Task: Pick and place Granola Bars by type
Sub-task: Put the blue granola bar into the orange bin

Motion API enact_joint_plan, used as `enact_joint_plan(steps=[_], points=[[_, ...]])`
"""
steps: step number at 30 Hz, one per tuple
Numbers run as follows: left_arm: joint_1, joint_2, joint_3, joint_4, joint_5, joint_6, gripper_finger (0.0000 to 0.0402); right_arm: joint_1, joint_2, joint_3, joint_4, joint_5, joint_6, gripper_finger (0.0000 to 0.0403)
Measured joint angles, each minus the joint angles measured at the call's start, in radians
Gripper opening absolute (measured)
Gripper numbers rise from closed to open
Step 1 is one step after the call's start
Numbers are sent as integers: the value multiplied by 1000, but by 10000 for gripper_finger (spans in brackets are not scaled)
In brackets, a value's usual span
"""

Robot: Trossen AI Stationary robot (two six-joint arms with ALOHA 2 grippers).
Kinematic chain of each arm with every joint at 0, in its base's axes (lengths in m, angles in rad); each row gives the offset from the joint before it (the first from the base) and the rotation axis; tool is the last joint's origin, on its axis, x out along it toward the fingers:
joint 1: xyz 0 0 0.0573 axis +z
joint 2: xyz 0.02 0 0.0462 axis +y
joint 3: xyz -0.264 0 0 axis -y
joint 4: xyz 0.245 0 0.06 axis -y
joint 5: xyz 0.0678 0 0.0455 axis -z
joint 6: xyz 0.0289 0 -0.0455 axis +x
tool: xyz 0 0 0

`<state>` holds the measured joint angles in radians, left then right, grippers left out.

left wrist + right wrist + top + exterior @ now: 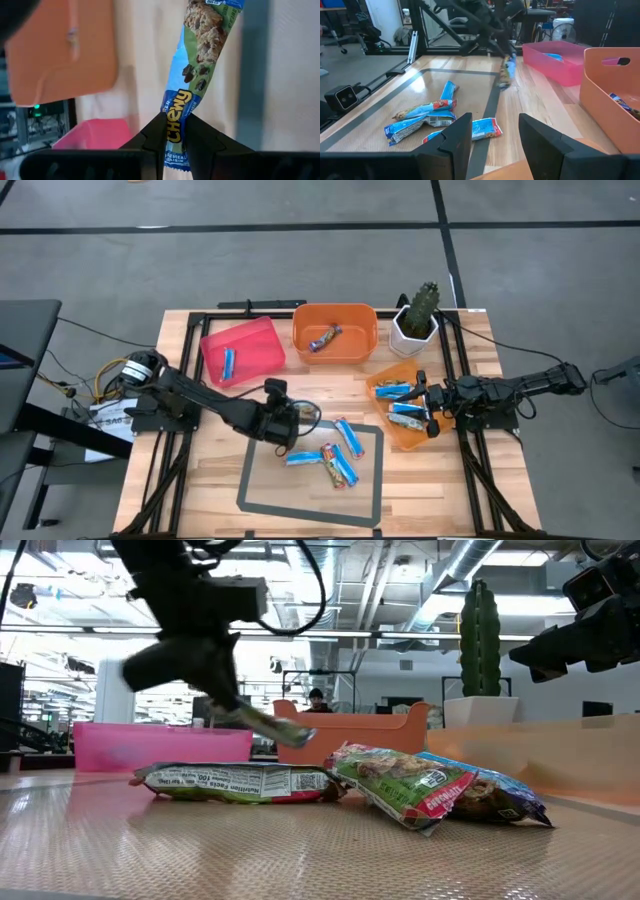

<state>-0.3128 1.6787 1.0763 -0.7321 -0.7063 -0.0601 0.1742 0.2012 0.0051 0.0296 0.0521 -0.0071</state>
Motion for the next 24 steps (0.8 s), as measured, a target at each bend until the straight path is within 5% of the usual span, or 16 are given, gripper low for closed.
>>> enact_joint_plan(steps=[15, 24], points=[[172, 0, 0, 370, -302, 1, 52, 0, 0, 0, 0, 0, 0, 154], [275, 0, 0, 686, -277, 55, 52, 0, 0, 0, 0, 0, 0, 154]])
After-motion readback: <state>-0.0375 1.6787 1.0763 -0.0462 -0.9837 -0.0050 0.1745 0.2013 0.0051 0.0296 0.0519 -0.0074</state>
